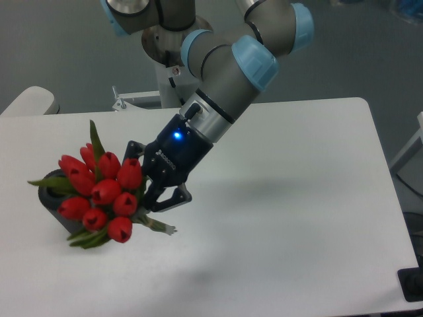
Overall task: Insert the flowers into the vase
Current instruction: 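Carry the red tulip bunch with the gripper toward the black vase, then lower the tulip stems into the black vase opening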
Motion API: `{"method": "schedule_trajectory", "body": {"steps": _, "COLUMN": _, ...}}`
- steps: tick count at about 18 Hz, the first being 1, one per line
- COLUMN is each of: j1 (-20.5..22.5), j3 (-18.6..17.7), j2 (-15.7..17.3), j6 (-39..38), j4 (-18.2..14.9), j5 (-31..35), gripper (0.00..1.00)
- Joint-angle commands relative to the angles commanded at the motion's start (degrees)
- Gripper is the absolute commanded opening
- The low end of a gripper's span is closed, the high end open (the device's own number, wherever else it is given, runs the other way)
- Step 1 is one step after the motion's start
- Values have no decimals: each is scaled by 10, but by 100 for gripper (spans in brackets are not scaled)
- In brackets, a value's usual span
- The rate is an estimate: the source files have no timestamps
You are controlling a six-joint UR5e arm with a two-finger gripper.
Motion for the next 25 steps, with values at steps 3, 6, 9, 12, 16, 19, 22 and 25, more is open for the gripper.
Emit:
{"method": "schedule_trajectory", "body": {"steps": 3, "j1": -4, "j3": -28, "j2": 44, "j6": -25, "j4": 0, "j5": -13, "gripper": 36}}
{"method": "schedule_trajectory", "body": {"steps": 6, "j1": -9, "j3": -54, "j2": 78, "j6": -43, "j4": 0, "j5": -15, "gripper": 36}}
{"method": "schedule_trajectory", "body": {"steps": 9, "j1": -29, "j3": -61, "j2": 96, "j6": -76, "j4": 1, "j5": -15, "gripper": 35}}
{"method": "schedule_trajectory", "body": {"steps": 12, "j1": -42, "j3": -66, "j2": 104, "j6": -78, "j4": 4, "j5": -15, "gripper": 34}}
{"method": "schedule_trajectory", "body": {"steps": 16, "j1": -43, "j3": -75, "j2": 121, "j6": -89, "j4": 4, "j5": -14, "gripper": 34}}
{"method": "schedule_trajectory", "body": {"steps": 19, "j1": -61, "j3": -73, "j2": 119, "j6": -83, "j4": 11, "j5": -16, "gripper": 34}}
{"method": "schedule_trajectory", "body": {"steps": 22, "j1": -90, "j3": -75, "j2": 107, "j6": -83, "j4": 21, "j5": -19, "gripper": 34}}
{"method": "schedule_trajectory", "body": {"steps": 25, "j1": -94, "j3": -83, "j2": 105, "j6": -82, "j4": 22, "j5": -63, "gripper": 34}}
